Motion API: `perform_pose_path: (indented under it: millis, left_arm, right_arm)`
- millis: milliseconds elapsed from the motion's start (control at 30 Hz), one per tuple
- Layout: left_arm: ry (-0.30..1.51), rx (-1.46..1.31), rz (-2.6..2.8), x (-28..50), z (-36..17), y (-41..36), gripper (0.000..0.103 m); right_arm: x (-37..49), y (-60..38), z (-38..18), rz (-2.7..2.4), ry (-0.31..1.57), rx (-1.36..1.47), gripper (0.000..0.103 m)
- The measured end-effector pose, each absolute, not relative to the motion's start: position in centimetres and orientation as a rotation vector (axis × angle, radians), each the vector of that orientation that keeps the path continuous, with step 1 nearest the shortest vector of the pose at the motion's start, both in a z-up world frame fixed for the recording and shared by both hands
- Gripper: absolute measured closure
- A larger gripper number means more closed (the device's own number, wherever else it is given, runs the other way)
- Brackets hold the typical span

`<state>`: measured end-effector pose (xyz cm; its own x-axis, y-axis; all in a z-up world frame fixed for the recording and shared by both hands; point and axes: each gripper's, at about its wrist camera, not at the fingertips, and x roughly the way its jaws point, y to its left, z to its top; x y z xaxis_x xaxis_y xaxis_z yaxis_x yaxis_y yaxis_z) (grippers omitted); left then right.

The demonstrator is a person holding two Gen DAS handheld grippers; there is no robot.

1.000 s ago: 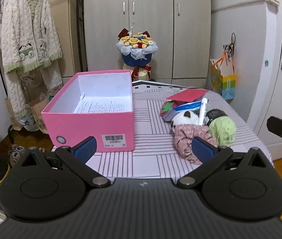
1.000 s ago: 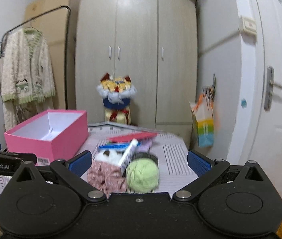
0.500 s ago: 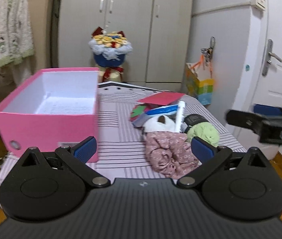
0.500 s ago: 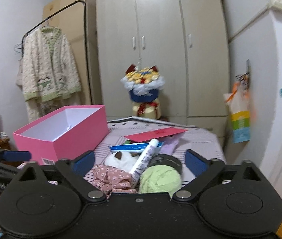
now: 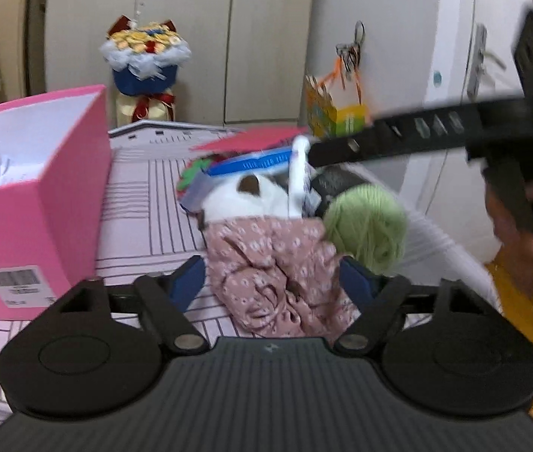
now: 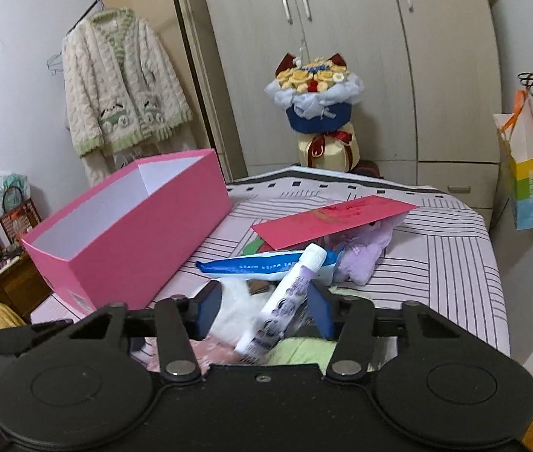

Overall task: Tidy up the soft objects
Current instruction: 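Grasp the pink floral scrunchie with the left tool while the right tool grasps the white tube, then carry the scrunchie and white tube into the pink box and release both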

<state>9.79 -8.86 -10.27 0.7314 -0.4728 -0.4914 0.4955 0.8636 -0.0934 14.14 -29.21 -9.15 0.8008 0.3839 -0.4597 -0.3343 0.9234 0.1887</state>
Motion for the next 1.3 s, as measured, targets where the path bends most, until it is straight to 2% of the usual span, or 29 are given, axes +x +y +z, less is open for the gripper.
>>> perform_pose_path:
  millis: [200,467,533,567,600,667,800,933,1067,1300]
  left_arm:
    - [0.528,0.032,-0.577,10.5,-11.2,-9.2,0.032]
    - [0.660,-0.029,-0.573,12.8,-12.4,-9.9,0.030]
    - [0.668,-0.046,-0.570,13.0,-12.6,-9.8,0.030]
    - [0.665,-0.050,-0.570,13.1,-12.7,-9.8,0.033]
    - [0.662,-0.051,-0.568,13.1,-12.7,-9.7,0.035]
    - [0.662,-0.041,-0.580,13.0,-12.7,-9.8,0.048]
    - [0.673,-0.045,-0.601,13.1,-12.7,-9.8,0.059]
    - [0.686,-0.085,-0.603,12.9,-12.5,-9.2,0.076]
    - [0.672,-0.116,-0.598,12.3,-12.0,-8.3,0.083]
    - [0.638,-0.155,-0.588,10.7,-10.8,-6.0,0.084]
  right_arm:
    - [16.9,-29.6,-9.6,0.364,0.559,0.095,0.048]
    - [20.1,-30.4,-11.2,0.396,0.630,0.179,0.046]
    - [20.0,-30.2,-11.3,0.409,0.613,0.164,0.052]
    - [19.8,-30.1,-11.2,0.417,0.605,0.154,0.065]
    - [19.6,-30.0,-11.2,0.420,0.599,0.146,0.068]
    - [19.4,-30.0,-11.2,0.435,0.587,0.148,0.068]
    - [19.1,-30.1,-11.0,0.442,0.571,0.190,0.072]
    - [18.7,-29.8,-10.5,0.442,0.557,0.207,0.074]
    - [17.7,-29.5,-10.1,0.423,0.522,0.193,0.075]
    - [16.2,-29.5,-9.1,0.386,0.472,0.185,0.078]
